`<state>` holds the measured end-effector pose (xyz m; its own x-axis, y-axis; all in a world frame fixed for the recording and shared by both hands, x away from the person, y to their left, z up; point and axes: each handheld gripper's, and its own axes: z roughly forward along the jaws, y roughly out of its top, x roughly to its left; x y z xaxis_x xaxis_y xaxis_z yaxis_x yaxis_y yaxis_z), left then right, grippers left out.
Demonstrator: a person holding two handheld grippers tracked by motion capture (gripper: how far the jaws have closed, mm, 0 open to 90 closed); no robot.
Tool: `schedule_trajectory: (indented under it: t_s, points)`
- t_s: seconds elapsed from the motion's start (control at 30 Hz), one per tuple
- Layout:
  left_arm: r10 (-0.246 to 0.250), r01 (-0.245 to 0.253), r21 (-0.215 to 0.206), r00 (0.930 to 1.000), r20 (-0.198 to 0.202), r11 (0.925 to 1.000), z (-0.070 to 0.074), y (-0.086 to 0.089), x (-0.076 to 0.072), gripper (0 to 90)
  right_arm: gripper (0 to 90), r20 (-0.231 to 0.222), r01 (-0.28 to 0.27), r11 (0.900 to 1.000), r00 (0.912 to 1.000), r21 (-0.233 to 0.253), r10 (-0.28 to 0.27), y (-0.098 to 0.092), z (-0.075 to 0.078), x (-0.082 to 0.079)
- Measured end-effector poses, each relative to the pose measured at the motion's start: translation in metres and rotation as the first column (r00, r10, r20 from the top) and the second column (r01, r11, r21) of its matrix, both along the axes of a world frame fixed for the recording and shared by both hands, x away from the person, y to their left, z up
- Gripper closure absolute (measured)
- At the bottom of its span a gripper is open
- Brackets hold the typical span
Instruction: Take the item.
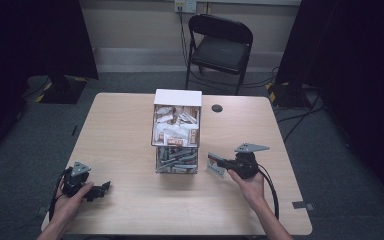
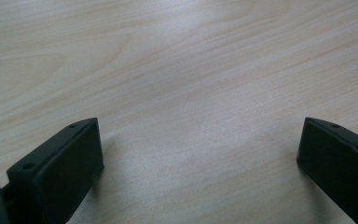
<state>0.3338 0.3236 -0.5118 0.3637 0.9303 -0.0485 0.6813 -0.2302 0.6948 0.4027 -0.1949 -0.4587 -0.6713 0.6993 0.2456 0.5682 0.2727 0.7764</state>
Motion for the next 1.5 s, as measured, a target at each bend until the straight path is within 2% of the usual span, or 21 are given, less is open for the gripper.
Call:
schedule_trajectory:
  t_s: [0.33,0.47,0.5,0.8,0.97,1.13,1.33,1.5]
  points:
    - [0.0,0.0,0.0,1.0,0.0,1.0,0.0,0.0,0.0,0.0,90.0,-0.02,0.022,1.0,0.9996,-0.013,-0.022,-0.001,-0.01,0.008]
    - [0.0,0.0,0.0,1.0,0.0,1.0,0.0,0.0,0.0,0.0,90.0,-0.028,0.035,0.999,0.999,-0.036,-0.036,-0.001,-0.013,0.011]
    - [0.0,0.0,0.0,1.0,0.0,1.0,0.0,0.0,0.0,0.0,90.0,-0.026,0.033,0.998,0.9991,-0.06,-0.035,-0.001,-0.015,0.012]
    - [-0.001,0.001,0.0,1.0,0.0,1.0,0.0,0.0,0.0,0.0,89.9,-0.025,0.036,0.995,0.999,-0.094,-0.038,0.002,-0.019,0.02]
    - [-0.001,0.001,0.0,1.0,0.0,1.0,0.0,0.0,0.0,0.0,89.5,-0.019,0.05,0.993,0.9984,-0.107,-0.053,-0.001,-0.022,0.026]
    - [-0.001,0.001,0.0,1.0,0.0,1.0,0.0,0.0,0.0,0.0,89.4,-0.02,0.068,0.993,0.9973,-0.095,-0.07,-0.002,-0.024,0.031]
    - [-0.001,0.001,0.0,1.0,0.0,1.0,0.0,0.0,0.0,0.0,88.9,-0.017,0.07,0.99,0.9972,-0.123,-0.072,0.001,-0.032,0.034]
    - [-0.001,0.001,0.0,1.0,0.0,1.0,0.0,0.0,0.0,0.0,88.5,-0.021,0.076,0.989,0.9966,-0.127,-0.079,0.001,-0.033,0.036]
